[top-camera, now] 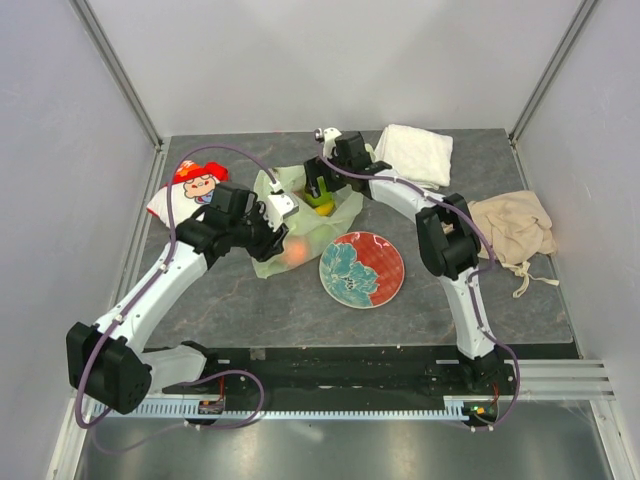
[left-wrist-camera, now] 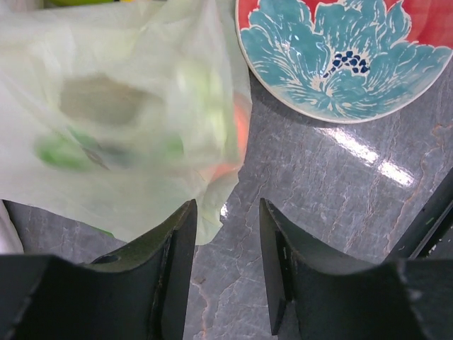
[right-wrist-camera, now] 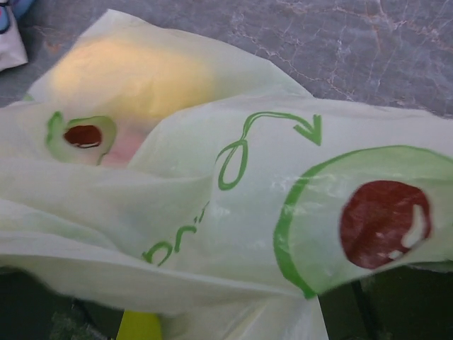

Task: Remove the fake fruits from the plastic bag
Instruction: Take out the fake fruit from the plastic bag.

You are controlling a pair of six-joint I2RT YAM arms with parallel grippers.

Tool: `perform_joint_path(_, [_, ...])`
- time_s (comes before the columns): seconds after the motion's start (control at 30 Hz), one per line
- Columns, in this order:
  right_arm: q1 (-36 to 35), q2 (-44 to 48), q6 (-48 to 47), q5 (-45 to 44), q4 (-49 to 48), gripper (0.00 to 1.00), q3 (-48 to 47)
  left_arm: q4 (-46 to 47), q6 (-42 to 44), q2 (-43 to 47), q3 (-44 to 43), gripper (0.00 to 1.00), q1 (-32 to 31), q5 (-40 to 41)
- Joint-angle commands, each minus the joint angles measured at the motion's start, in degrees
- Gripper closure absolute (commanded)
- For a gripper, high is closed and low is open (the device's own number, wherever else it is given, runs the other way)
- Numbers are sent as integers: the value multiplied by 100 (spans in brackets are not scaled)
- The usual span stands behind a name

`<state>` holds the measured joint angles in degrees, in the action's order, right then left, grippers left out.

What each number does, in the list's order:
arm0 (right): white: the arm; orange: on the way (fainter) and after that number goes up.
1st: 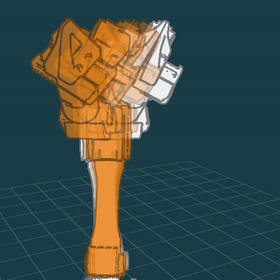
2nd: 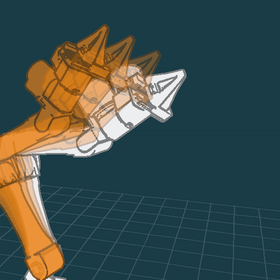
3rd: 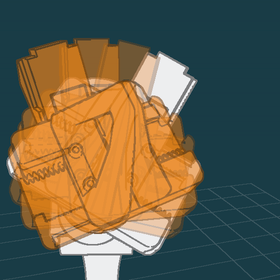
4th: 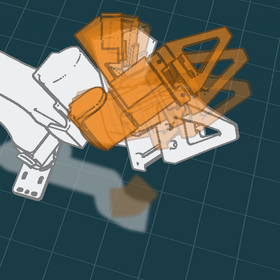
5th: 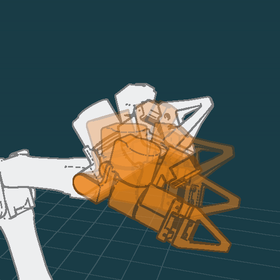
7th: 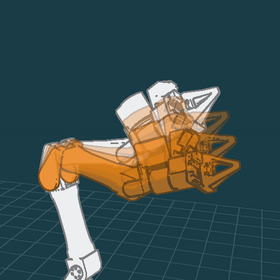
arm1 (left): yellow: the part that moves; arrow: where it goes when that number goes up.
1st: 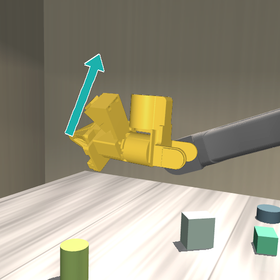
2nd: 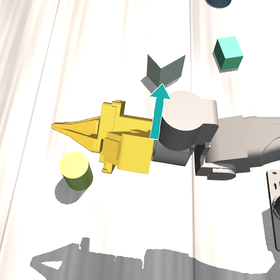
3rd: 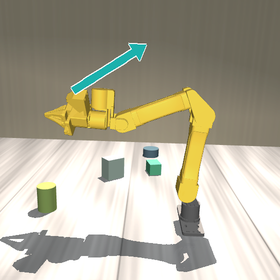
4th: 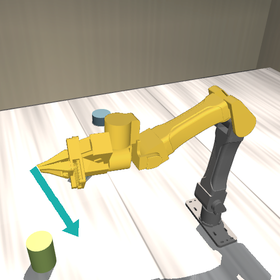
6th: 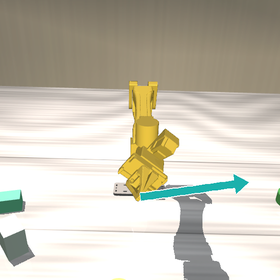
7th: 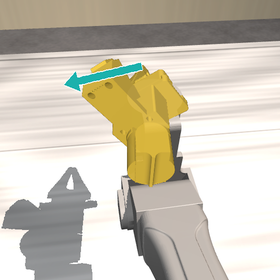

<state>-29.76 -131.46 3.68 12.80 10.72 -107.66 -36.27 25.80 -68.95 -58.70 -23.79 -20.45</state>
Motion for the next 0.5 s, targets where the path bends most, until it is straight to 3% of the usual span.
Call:
perform_joint_path(0.0, [-12, -538, 133, -216, -175, 2, -361, -82, -93, 118, -186, 52, 50, -100])
perform_joint_path(0.1, [-13, -705, 80, -243, -263, 2, -519, -91, -137, 118, -230, 52, 111, -100])
perform_joint_path(0.23, [-13, -619, -87, -286, -290, 27, -581, -91, -154, 75, -291, 52, 217, -109])
perform_joint_path(0.37, [31, 275, -140, -156, -298, 41, -161, 58, -216, 13, -344, 52, 305, -144])
perform_joint_path(0.47, [93, 996, -166, 108, -211, 42, 164, 199, -251, -31, -344, 52, 375, -144])
